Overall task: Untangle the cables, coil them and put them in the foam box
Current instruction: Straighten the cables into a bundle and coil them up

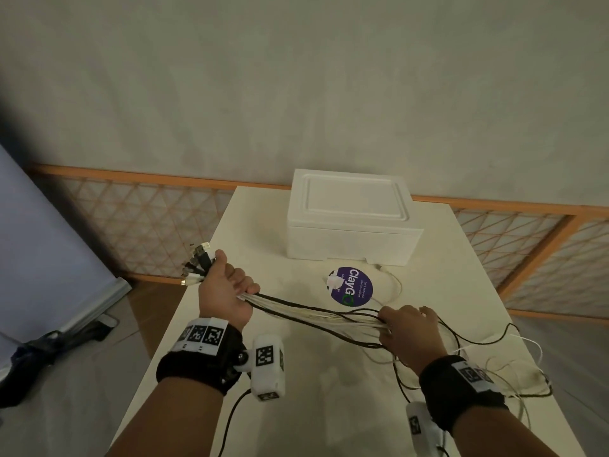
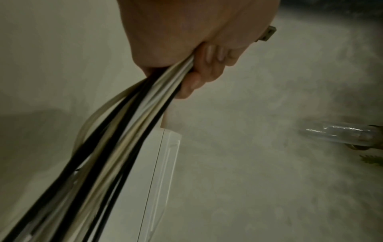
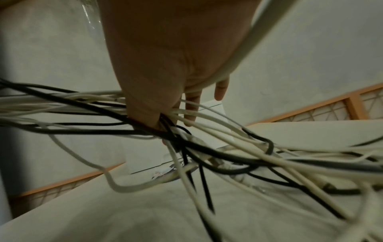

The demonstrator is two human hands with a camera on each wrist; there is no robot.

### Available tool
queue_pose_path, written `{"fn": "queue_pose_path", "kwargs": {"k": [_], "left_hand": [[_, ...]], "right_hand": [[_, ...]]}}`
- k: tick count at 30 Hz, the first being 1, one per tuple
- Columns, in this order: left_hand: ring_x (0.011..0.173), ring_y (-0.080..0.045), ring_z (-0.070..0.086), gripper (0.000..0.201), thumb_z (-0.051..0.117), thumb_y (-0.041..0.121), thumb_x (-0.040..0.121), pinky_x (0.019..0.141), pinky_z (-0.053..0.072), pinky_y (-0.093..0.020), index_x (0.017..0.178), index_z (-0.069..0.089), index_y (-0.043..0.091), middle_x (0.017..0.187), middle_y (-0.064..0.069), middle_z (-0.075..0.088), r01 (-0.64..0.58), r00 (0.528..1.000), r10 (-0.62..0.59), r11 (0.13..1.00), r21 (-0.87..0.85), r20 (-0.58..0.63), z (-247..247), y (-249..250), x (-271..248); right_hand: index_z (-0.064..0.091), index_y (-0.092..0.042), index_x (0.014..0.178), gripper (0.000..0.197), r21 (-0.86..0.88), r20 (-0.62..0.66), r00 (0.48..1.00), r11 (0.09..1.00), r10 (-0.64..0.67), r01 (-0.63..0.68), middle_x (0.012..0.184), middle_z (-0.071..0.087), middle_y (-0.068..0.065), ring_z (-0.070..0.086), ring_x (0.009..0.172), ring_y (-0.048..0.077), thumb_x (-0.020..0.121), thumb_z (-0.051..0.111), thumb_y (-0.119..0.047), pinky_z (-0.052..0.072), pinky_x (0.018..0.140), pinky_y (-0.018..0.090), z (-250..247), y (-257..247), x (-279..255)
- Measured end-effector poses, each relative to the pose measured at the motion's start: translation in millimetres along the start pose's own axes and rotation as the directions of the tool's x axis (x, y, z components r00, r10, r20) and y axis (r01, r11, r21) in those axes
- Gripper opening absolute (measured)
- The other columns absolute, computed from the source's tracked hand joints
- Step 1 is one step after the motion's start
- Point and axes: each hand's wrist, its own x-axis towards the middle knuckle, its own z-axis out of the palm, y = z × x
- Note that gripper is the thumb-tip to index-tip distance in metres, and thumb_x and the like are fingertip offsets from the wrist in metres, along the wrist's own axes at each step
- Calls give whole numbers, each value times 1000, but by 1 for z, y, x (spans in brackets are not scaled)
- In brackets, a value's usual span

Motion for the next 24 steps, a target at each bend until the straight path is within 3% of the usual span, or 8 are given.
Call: {"fn": "queue_pose_path", "kwargs": {"k": [7, 9, 11, 13, 16, 20, 22, 24], "left_hand": [[35, -11, 18, 52, 52, 44, 95, 40, 21, -18, 56, 25, 22, 46, 6, 21, -37, 998, 40, 998, 58, -55, -4, 2, 2], [35, -11, 18, 52, 53, 44, 95, 40, 21, -18, 56, 25, 22, 45, 6, 21, -60, 996, 65, 995, 74, -61, -3, -5, -2], [35, -11, 19, 52, 54, 43, 94, 40, 22, -18, 57, 25, 22, 45, 7, 22, -72, 995, 77, 995, 68, -68, 1, -11, -7], [35, -10, 19, 51, 53, 43, 95, 40, 22, -18, 58, 25, 22, 44, 7, 22, -77, 995, 80, 996, 46, -63, 6, -15, -11], [36, -10, 19, 51, 54, 43, 94, 40, 22, -19, 57, 25, 22, 44, 7, 22, -105, 994, 107, 993, 51, -34, 10, -14, -19], [38, -11, 19, 52, 55, 42, 94, 41, 23, -20, 54, 28, 22, 46, 7, 21, -123, 992, 123, 992, 22, -5, 1, -6, -23], [36, -10, 20, 52, 55, 42, 93, 41, 24, -18, 52, 30, 23, 46, 7, 22, -123, 992, 123, 992, -19, -8, -9, 5, -20], [35, -9, 21, 53, 53, 44, 94, 40, 24, -17, 51, 30, 23, 45, 8, 22, -96, 995, 95, 994, -57, -13, -21, 11, -13]], "right_hand": [[42, -40, 127, 49, 166, 163, 977, 980, -137, 110, 112, 55, -21, 43, 122, 7, 82, 61, -44, 14, 115, 49, -15, -5, -5], [51, -38, 125, 51, 279, 49, 973, 939, -225, 203, 122, 56, -18, 46, 121, 9, 77, 65, -46, 27, 111, 44, -31, -22, -5], [63, -30, 112, 31, 417, -164, 936, 838, -311, 351, 114, 64, -12, 56, 107, 9, 82, 64, -39, 43, 97, 34, -44, -52, -7], [66, -22, 103, 21, 464, -130, 906, 783, -403, 415, 102, 67, -6, 59, 94, 12, 93, 51, -33, 46, 83, 30, -51, -89, -12], [62, -12, 102, 37, 540, 41, 922, 785, -386, 305, 97, 66, 7, 59, 91, 23, 101, 35, -37, 40, 74, 31, -36, -117, -8], [54, -13, 128, 64, 543, 263, 956, 839, -130, -35, 125, 60, 13, 55, 115, 30, 96, 15, -53, 41, 93, 32, 8, -85, 13], [60, -14, 123, 52, 512, 275, 960, 839, 45, -186, 123, 62, 12, 56, 114, 29, 97, 31, -48, 42, 92, 31, 22, -56, 21], [60, -18, 124, 40, 398, 199, 970, 892, 141, -212, 125, 62, 9, 56, 114, 25, 93, 47, -40, 44, 94, 31, 25, -33, 24]]}}
